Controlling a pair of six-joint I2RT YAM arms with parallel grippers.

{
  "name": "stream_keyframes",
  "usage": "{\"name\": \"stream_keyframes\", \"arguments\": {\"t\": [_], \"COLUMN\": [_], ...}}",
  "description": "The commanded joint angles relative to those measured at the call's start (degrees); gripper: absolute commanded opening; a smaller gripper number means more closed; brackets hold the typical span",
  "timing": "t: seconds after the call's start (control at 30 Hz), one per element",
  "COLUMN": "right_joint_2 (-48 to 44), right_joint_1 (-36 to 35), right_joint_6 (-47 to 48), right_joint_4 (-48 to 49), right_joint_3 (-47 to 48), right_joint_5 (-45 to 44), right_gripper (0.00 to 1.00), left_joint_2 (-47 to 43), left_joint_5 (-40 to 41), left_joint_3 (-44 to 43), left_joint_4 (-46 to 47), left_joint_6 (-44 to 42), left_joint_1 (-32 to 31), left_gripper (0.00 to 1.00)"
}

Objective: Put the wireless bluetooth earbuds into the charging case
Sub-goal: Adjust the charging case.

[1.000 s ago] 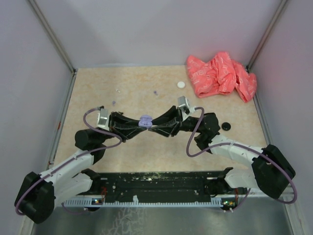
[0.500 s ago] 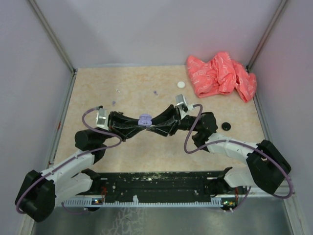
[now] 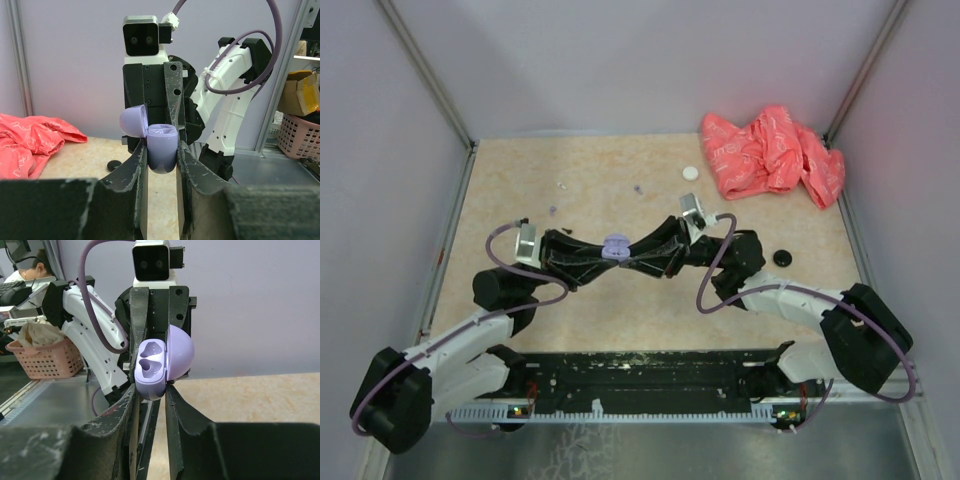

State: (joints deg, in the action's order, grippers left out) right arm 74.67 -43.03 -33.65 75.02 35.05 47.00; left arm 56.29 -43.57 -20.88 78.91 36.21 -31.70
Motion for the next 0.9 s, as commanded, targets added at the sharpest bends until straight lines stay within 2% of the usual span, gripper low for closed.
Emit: {"name": "stream_keyframes", "arguments": {"t": [0.0, 0.1, 0.3, 0.5, 0.63, 0.73, 0.8, 0.87], "right_joint_2": [-0.78, -1.33, -2.88, -4.07, -3.89, -3.52, -3.25, -2.86], "right_joint_1": [-0.77, -0.13, 0.55, 0.71, 0.75, 0.75, 0.75, 0.75], "right_joint_6": [-0.08, 0.13, 1.38, 2.86, 3.02, 2.81, 2.49, 1.78], "right_joint_4": [4.09, 3.77, 0.76, -2.94, -3.65, -3.98, -3.69, -2.54], "right_joint_3": [2.53, 2.17, 1.87, 1.69, 1.93, 2.29, 2.47, 2.4], "right_joint_5": [2.24, 2.46, 3.49, 4.05, 4.64, 4.93, 4.96, 4.78], "right_gripper": [0.02, 0.0, 0.0, 0.0, 0.0, 0.0, 0.0, 0.09], "left_joint_2": [-1.56, -2.87, -5.76, -8.97, -10.16, -10.02, -9.4, -8.83], "left_joint_5": [0.66, 0.44, 1.32, 3.32, 3.75, 3.12, 2.22, 1.97], "left_joint_3": [1.32, 1.3, 0.96, 0.85, 0.59, 0.26, -0.02, 0.18], "left_joint_4": [-0.93, -3.33, -9.21, -14.38, -16.79, -16.86, -16.59, -15.47], "left_joint_6": [-0.65, -1.08, -2.62, -4.14, -5.14, -5.11, -5.03, -4.63], "left_joint_1": [-0.31, -0.29, -0.11, 0.11, 0.14, 0.15, 0.14, 0.15], "left_gripper": [0.12, 0.16, 0.34, 0.43, 0.43, 0.35, 0.19, 0.07]}}
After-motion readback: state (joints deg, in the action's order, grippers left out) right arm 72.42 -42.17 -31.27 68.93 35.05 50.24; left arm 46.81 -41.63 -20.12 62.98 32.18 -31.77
